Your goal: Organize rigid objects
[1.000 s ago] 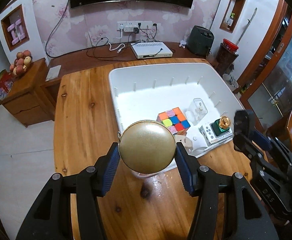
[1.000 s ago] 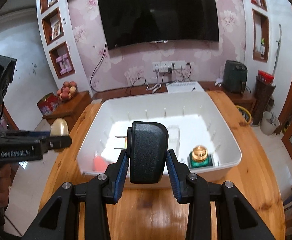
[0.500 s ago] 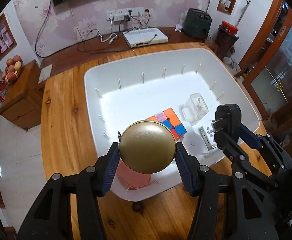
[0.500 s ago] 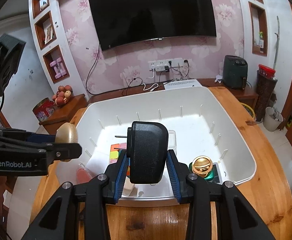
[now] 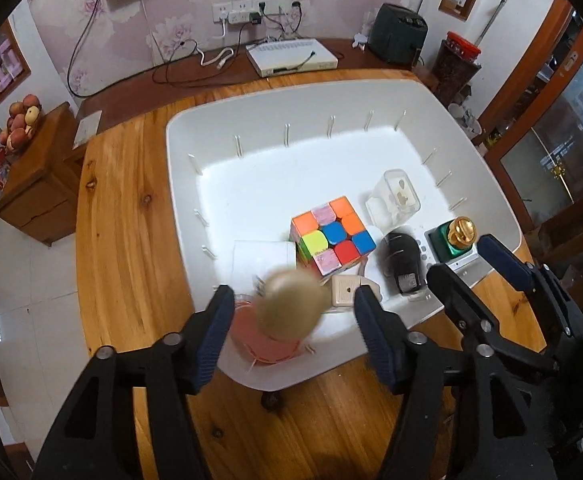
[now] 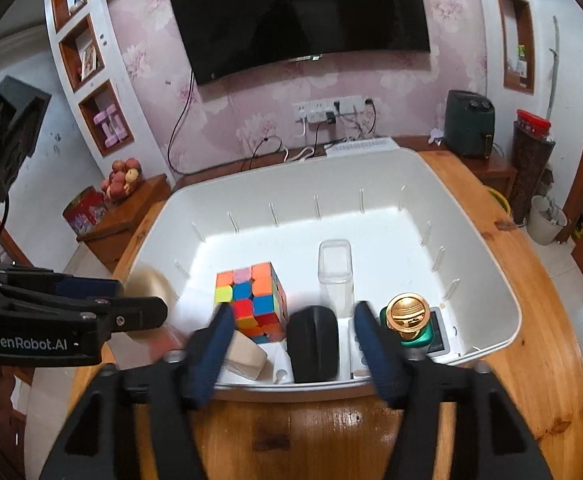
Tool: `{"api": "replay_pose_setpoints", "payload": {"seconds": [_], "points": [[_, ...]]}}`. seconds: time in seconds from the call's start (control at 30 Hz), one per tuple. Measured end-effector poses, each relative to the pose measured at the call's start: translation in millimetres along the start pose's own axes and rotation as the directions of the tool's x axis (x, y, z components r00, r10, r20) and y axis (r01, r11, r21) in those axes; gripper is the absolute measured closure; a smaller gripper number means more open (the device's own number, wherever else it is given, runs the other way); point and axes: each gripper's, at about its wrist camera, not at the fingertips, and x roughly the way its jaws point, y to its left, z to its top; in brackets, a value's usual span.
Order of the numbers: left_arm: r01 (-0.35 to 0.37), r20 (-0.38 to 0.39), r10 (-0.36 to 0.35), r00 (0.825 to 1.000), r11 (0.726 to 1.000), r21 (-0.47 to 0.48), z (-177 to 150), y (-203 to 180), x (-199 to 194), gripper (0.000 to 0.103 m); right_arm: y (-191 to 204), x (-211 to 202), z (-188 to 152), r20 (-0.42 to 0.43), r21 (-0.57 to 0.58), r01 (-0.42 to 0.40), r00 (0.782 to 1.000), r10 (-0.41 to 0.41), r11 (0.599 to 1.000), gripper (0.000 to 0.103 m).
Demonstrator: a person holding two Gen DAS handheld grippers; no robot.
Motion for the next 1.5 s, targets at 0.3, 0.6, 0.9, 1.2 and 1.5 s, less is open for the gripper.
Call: {"api": "replay_pose_setpoints", "payload": {"seconds": [0.3, 0.6, 0.9, 1.2, 1.5], "points": [[-0.003, 0.075, 0.003, 0.997, 1.0, 0.002, -14, 19, -32, 0.025, 19, -35, -8, 0.048, 0.032, 0.039, 0.998, -0.04, 0.999, 0.023], [0.051, 0.069, -0.047, 0.997, 0.997, -0.065, -51, 43, -56, 0.022, 33, -74, -38, 0.005, 0.045, 0.092, 0.996, -0.092, 0.995, 0.021], [0.028, 0.143, -0.017, 0.99, 0.997, -0.073, -80, 49, -116, 0.022, 34, -139, -34, 0.022, -0.04, 0.186, 0.983, -0.185, 0.982, 0.0], [0.037, 0.283, 0.007, 0.959, 0.988, -0.15, -90, 32, -178, 0.022, 42, -202, 11, 0.072, -0.13, 0.084, 0.995, -0.075, 0.988, 0.0], [-0.012, 0.344, 0.081, 0.935, 0.98, -0.199, -94, -48, -220, 0.022, 22, -266, 22, 0.049, -0.247, -0.039, 0.997, 0.053, 0.968, 0.0]]}}
